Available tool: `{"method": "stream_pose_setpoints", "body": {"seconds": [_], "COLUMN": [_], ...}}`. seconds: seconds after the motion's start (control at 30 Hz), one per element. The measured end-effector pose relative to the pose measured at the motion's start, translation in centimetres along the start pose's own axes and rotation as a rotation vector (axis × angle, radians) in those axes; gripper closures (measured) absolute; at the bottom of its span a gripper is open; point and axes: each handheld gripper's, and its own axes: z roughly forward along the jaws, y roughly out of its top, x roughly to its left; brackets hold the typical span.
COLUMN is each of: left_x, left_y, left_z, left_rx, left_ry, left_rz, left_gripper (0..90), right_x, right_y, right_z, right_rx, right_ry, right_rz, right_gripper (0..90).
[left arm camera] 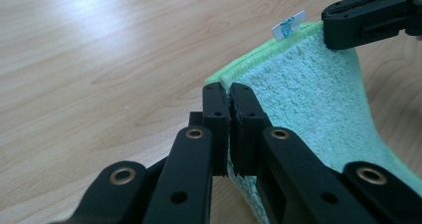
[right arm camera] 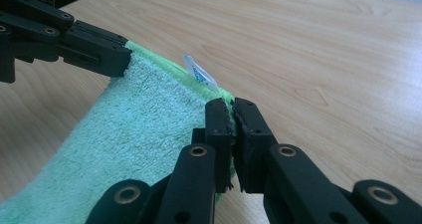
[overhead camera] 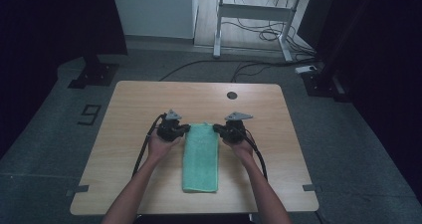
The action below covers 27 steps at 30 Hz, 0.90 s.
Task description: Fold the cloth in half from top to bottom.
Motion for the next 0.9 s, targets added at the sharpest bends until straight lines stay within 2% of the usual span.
{"method": "stream_pose_setpoints", "body": {"seconds": [0.23,0.5,0.9], "left_x": [-0.6,-1.6,-2.2], "left_y": [-0.1,-0.1,-1.0], "left_z": [-1.4,-2.1,-3.5], "left_rx": [-0.037,-0.045,-0.042], "left_ry": [-0.013,-0.023,-0.029], "left_rz": [0.026,0.063,0.063], "left_gripper": [86.4,86.3,86.0], "right_x": [0.9,1.3,2.5], "right_y": [0.2,-0.5,-0.7], "right_z": [-1.3,-2.5,-3.3], "right_rx": [-0.036,-0.048,-0.058], "right_ry": [0.011,0.020,0.051], "right_rz": [-0.030,-0.043,-0.054], "right_gripper": [85.2,85.3,85.3]}}
